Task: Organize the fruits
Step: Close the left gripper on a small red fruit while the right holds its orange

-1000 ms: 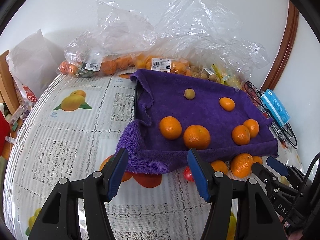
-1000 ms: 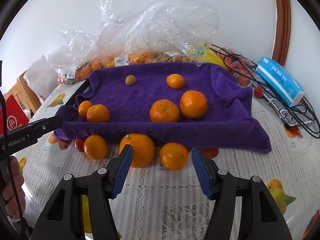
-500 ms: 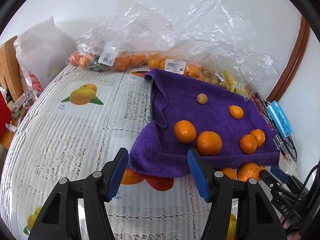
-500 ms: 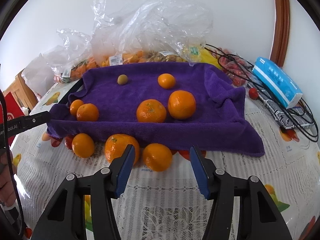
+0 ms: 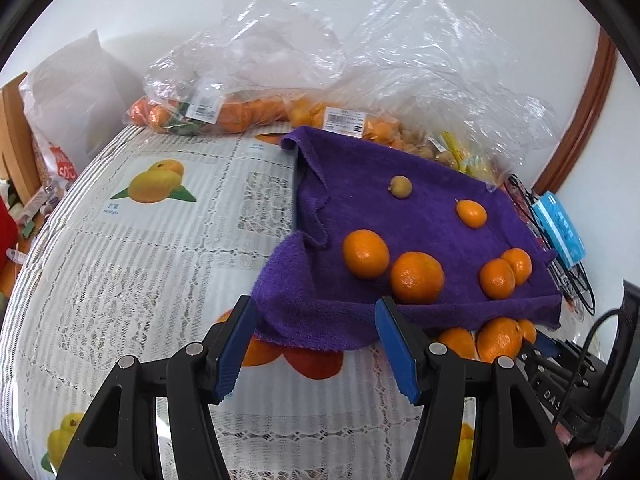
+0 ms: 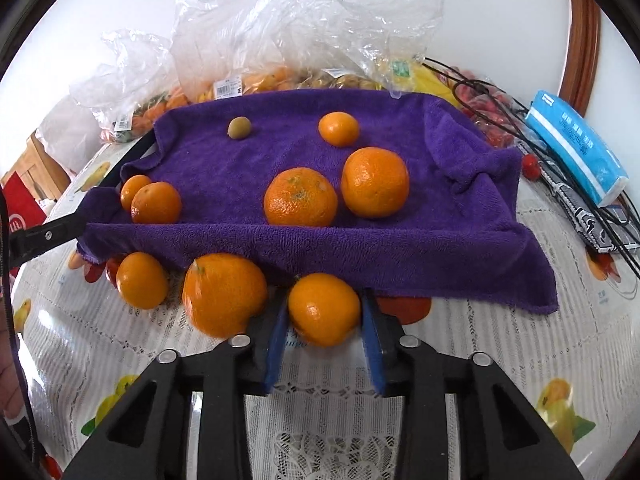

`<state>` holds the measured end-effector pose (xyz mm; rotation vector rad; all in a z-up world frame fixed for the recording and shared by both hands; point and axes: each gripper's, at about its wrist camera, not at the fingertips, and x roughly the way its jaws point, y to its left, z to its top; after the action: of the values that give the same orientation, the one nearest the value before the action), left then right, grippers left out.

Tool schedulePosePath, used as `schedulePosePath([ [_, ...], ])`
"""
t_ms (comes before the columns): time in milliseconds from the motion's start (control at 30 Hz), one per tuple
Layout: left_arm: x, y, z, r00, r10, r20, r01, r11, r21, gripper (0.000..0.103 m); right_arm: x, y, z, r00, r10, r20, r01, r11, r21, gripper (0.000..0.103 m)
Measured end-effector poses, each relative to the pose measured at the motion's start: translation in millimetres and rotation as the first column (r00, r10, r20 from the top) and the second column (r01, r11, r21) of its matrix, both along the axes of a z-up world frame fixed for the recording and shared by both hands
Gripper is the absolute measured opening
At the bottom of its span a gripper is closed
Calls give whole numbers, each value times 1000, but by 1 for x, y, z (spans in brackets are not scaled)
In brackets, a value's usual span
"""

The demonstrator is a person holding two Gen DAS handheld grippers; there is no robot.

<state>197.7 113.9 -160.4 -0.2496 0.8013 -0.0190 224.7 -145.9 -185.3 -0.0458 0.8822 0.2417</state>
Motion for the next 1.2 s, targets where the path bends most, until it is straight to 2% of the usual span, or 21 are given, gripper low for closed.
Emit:
schedulePosePath([
  [100,-3,-7,3,999,-36,15,35,999,11,59,-2,-1,2,1000,-6,8,6,1000,-4,34],
  [233,-6,-14,4,995,-93,26,93,995,-21,59,-11,-9,5,999,-22,48,24,999,-41,34],
  [433,-3,-26,-3,983,-184,-13,182,981,-64,58,-8,-17,-1,999,-32,4,32,999,-24,34],
  [633,-3,-45,-9,976,-215,-31,216,976,28,54,-8,-18,-2,1000,-31,1,31,999,-13,35],
  [800,1,-56,-17,974,-219,-53,223,971,88,45,-8,-21,-2,1000,-31,-3,31,999,18,35],
  [933,2,-61,-20,976,-212,-48,216,968,127,37,-8,-20,-2,1000,-31,-1,31,1000,3,35],
  [1067,4,-64,-20,976,-212,-47,217,968,127,31,-8,-19,-2,1000,-30,0,30,1000,-8,35],
  [1200,6,-69,-21,976,-210,-51,215,966,144,30,-8,-22,-2,1000,-30,-4,30,999,23,35],
])
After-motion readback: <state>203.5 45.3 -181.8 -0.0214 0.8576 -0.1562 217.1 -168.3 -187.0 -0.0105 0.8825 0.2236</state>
